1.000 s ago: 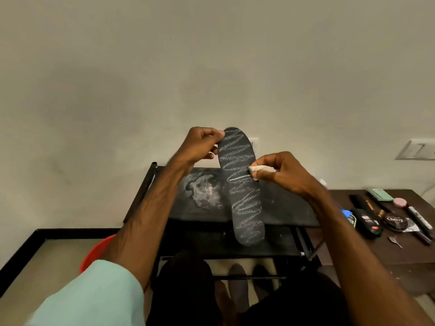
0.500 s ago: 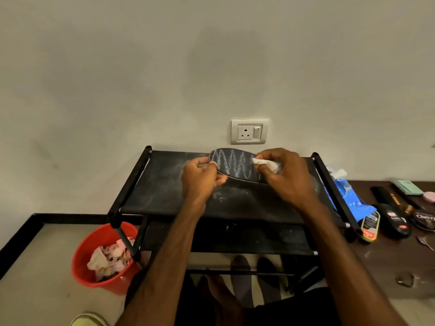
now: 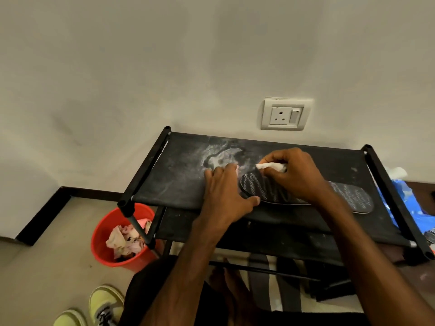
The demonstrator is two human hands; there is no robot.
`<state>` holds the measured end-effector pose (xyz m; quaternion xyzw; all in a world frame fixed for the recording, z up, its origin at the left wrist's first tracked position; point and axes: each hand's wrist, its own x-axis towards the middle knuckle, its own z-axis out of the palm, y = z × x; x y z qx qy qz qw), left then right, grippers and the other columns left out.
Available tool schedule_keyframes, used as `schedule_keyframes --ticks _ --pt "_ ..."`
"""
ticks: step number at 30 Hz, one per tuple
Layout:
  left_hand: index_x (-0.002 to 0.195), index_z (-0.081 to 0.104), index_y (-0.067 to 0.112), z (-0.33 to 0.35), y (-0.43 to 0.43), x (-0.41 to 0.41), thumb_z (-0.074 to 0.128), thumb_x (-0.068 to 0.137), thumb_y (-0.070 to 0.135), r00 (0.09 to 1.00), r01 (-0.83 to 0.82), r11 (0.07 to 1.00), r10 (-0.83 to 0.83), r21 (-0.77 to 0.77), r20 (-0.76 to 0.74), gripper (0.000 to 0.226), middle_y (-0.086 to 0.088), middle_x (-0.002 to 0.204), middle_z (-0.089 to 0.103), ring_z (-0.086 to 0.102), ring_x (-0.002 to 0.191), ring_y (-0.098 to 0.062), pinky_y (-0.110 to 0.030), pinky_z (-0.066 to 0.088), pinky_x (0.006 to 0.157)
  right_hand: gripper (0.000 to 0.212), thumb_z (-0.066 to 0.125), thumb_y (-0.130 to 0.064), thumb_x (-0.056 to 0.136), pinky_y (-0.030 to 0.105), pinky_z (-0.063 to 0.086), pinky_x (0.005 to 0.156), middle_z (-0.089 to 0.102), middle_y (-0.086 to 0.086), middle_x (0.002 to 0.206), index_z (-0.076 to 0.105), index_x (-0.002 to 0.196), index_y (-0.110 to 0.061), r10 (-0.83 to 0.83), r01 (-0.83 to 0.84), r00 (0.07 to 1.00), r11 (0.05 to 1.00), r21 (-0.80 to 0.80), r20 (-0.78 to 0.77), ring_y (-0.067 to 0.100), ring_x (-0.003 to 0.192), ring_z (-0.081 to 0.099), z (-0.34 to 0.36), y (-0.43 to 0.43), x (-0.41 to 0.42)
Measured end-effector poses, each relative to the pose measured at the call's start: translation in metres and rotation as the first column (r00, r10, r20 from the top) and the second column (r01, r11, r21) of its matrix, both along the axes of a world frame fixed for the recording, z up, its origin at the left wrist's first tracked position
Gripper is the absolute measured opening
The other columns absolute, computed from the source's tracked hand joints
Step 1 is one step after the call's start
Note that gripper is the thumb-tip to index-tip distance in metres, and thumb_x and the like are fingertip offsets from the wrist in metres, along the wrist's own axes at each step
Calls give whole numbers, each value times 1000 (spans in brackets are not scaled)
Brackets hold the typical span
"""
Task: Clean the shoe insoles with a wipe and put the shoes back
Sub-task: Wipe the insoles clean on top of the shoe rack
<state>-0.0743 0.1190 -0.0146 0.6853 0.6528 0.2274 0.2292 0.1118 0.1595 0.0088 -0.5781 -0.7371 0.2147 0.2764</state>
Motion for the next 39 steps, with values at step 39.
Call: schedule_keyframes --ticks 39 --pt "156 -22 28 -3 42 -14 94 61 49 952 289 942 -263 -173 158 152 -11 158 34 20 150 -31 -54 31 118 34 75 1 86 4 44 71 74 -17 103 81 97 -30 262 -268 953 963 22 150 -11 87 62 -2 19 -23"
